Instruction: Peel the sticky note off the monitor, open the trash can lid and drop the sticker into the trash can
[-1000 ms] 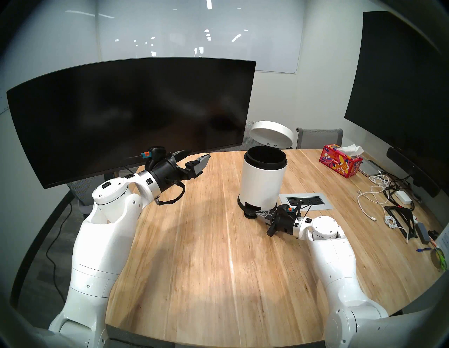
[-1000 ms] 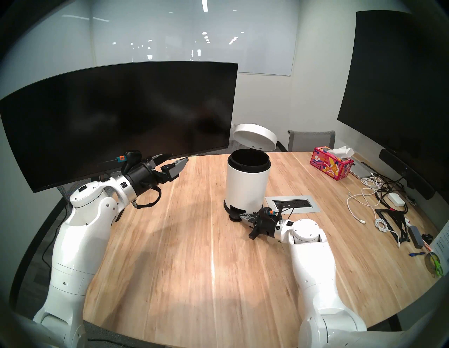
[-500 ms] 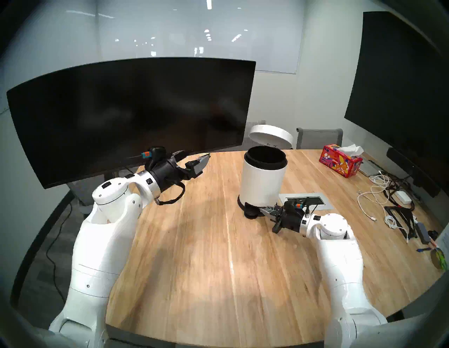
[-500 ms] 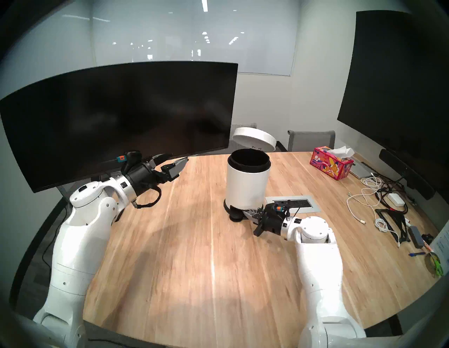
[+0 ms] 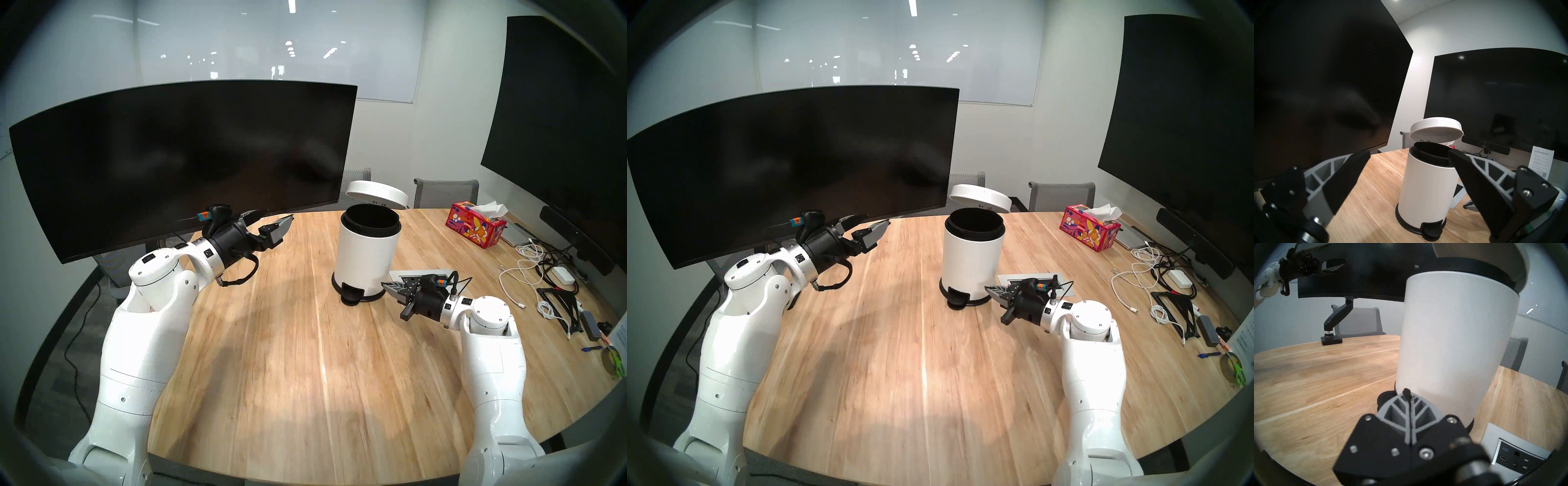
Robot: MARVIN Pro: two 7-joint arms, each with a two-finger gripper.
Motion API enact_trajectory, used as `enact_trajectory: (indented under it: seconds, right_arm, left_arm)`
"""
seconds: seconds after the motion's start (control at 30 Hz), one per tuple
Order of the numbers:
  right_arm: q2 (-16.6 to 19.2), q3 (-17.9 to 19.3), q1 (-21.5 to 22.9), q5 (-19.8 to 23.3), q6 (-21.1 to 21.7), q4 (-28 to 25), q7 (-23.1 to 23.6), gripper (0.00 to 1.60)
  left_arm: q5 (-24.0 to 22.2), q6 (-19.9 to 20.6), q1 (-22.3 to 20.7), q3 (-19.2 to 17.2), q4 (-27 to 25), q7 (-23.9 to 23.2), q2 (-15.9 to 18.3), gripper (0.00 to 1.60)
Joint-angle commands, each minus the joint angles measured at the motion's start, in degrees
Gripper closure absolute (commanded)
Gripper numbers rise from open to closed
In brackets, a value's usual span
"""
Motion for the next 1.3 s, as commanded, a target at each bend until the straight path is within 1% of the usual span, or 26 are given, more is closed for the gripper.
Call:
enact_trajectory:
  seconds: [0.0,0.3,0.7,0.77,0.83,0.97,1.03,1.17,1.23,1.27]
  right_arm:
    - [-0.65,2.8,-0.04,1.61,1.0,-4.83,-1.49,1.6]
    - [-3.48,6.34,-0.41,2.14,1.78,-8.22,-5.98,1.6]
    - [-6.13,9.26,-2.69,2.81,3.33,-14.42,-8.17,1.6]
    - [-6.79,10.26,-3.49,1.96,2.32,-16.28,-10.16,1.6]
    - [-7.23,11.0,-3.95,1.76,1.91,-17.1,-11.12,1.6]
    - [-8.22,12.18,-4.72,1.92,1.57,-18.56,-12.41,1.6]
    - [-8.63,12.45,-5.11,2.05,0.65,-18.97,-12.75,1.6]
    - [-10.35,13.11,-5.75,2.07,-0.06,-20.15,-14.47,1.6]
    - [-11.11,13.23,-5.99,2.05,-0.98,-20.42,-15.27,1.6]
    - [-11.71,13.26,-6.17,2.12,-2.76,-20.5,-15.93,1.6]
  left_arm:
    - [0.12,-0.29,-0.6,-0.1,-1.23,0.1,-0.04,0.0]
    - [0.14,-0.28,-0.59,-0.11,-1.24,0.1,-0.05,0.0]
    - [0.17,-0.27,-0.59,-0.13,-1.26,0.1,-0.08,0.0]
    - [0.17,-0.27,-0.59,-0.13,-1.24,0.08,-0.08,0.0]
    - [0.18,-0.27,-0.59,-0.14,-1.24,0.08,-0.09,0.0]
    - [0.19,-0.26,-0.58,-0.14,-1.26,0.1,-0.1,0.0]
    - [0.2,-0.26,-0.58,-0.14,-1.27,0.1,-0.1,0.0]
    - [0.2,-0.26,-0.58,-0.15,-1.27,0.1,-0.11,0.0]
    - [0.21,-0.26,-0.58,-0.15,-1.27,0.1,-0.11,0.0]
    - [0.21,-0.26,-0.58,-0.15,-1.26,0.09,-0.11,0.0]
